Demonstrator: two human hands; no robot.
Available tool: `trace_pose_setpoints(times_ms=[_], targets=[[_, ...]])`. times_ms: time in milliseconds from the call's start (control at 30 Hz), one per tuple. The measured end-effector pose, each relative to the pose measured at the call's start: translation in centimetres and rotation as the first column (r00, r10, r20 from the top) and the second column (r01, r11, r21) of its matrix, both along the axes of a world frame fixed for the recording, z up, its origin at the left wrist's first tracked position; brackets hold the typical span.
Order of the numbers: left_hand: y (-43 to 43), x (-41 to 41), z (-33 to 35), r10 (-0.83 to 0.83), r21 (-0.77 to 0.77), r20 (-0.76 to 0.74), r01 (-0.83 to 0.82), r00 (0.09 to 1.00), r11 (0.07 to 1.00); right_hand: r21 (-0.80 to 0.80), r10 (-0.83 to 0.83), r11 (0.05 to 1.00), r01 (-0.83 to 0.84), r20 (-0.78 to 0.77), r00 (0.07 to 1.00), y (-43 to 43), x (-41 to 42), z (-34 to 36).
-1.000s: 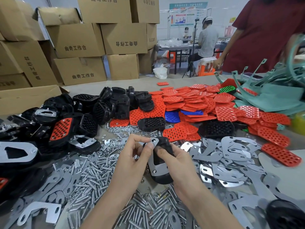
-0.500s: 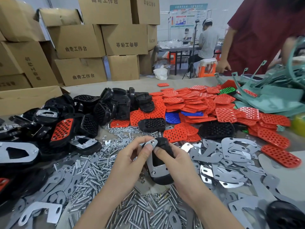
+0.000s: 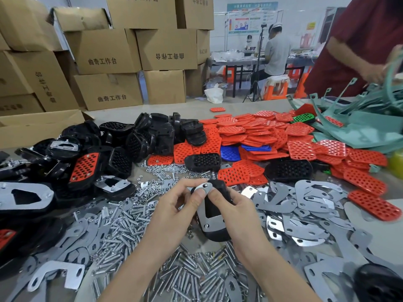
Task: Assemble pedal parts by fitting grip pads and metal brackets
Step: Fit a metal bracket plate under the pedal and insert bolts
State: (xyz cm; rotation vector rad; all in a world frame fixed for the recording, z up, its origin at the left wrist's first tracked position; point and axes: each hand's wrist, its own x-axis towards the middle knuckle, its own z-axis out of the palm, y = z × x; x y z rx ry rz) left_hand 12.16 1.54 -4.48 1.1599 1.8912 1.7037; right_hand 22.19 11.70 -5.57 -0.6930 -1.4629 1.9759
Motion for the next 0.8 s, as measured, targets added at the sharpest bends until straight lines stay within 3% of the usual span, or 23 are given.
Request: trace_pose_setpoints(times_ms=[333, 533, 800], targets=[[0.35, -0.35, -0.88, 0.058, 0.01, -0.057, -0.058, 0.997, 0.998, 0.045, 0.132, 0.99, -0.131, -0.02, 0.991, 0.43, 0.33, -0.21], [0.23, -0.29, -0.77, 0.046, 0.007, -0.083, -0.046, 0.996, 0.999, -0.04, 0.158, 0.987, -0.158, -0.002, 0.987, 0.83, 0.39, -0.3], [0.75, -0.22, -0.91, 0.106, 0.002, -0.085, -0.107, 0.991, 0.994, 0.068, 0.144, 0.987, -0.144, -0.003, 0.99, 0.62, 0.24, -0.29]])
